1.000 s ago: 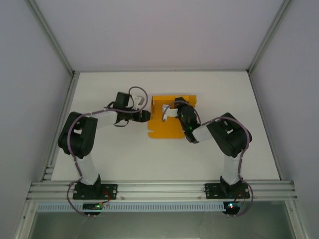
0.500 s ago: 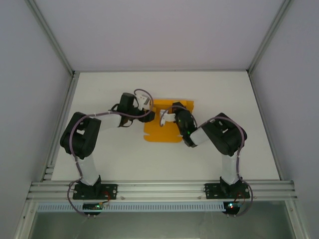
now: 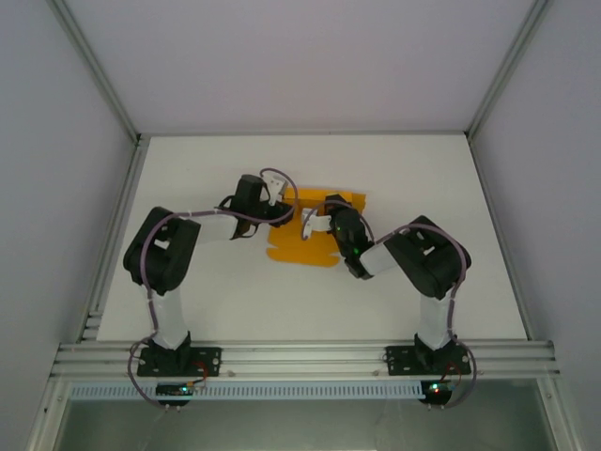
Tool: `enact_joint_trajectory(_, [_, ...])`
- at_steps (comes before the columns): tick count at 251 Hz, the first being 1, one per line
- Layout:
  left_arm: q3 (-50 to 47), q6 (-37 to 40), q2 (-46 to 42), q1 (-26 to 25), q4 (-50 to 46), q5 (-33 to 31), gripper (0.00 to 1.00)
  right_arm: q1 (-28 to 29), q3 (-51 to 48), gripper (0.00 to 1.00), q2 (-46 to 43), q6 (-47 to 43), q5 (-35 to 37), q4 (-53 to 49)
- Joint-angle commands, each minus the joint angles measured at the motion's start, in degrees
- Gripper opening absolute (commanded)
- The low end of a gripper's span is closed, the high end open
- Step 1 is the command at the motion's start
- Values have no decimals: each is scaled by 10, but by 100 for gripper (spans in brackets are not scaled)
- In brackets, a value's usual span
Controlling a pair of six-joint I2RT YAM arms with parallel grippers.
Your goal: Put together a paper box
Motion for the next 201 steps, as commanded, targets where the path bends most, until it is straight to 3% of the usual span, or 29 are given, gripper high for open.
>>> enact_joint_trajectory(1, [7,-22,13,-6,71,-55,32,14,-20,0,2,16,-51,-121])
enact_joint_trajectory(95, [-6,-48,25,-43,146,-156,17,16,6,0,-17,61,-61,-250])
enact_joint_trajectory(116, [4,-65,29,-49,138,-208,0,17,10,0,-21,71,-63,-268])
enact_joint_trajectory(179, [12,-131,32,-65,93,-305,0,15,17,0,-25,86,-63,-310])
enact_joint_trajectory(188, [13,-133,36,-65,87,-303,9,16,19,0,-27,88,-65,-320])
enact_joint_trajectory(201, [13,-131,40,-65,88,-295,10,17,21,0,-26,92,-66,-329])
